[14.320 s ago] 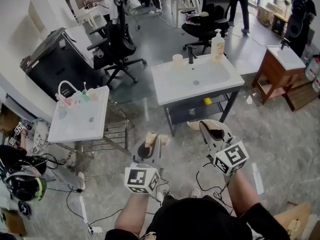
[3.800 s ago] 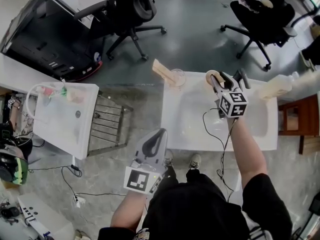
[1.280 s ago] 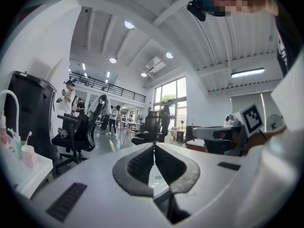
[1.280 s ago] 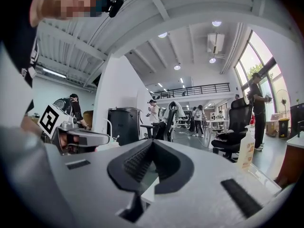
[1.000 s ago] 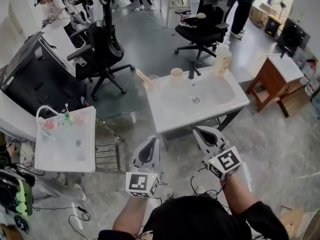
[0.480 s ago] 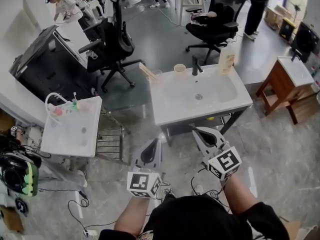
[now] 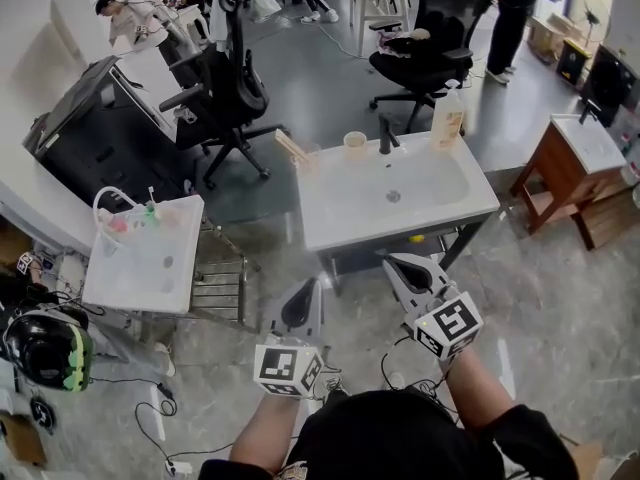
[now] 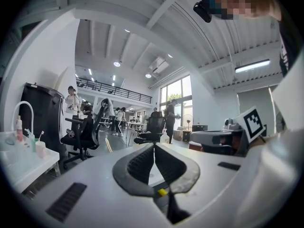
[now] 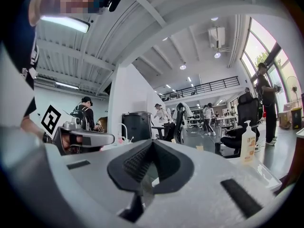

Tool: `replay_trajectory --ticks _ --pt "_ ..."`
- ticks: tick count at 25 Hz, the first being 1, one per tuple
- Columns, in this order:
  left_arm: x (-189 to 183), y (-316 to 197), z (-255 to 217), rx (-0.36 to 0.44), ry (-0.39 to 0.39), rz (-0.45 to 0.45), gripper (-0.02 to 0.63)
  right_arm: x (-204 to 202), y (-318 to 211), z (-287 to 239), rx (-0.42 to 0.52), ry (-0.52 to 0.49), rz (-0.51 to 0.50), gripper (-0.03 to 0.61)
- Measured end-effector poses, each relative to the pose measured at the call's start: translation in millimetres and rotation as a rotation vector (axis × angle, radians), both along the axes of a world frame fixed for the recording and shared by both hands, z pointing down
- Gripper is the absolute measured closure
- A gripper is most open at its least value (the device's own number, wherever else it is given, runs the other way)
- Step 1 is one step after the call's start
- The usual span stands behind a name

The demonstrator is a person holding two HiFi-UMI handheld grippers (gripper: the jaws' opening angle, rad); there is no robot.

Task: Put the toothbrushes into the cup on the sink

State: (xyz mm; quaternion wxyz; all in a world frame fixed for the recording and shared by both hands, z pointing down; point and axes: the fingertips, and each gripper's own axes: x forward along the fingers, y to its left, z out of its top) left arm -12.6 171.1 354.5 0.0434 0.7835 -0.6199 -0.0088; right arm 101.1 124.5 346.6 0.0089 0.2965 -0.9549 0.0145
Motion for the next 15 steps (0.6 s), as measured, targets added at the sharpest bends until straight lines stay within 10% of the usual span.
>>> replay_trajectory --ticks 15 --pt "-0.7 1.6 -1.6 0.006 0.004 0.005 0.604 -2.9 3.0 -2.1 0.003 0.001 0.0 0.572"
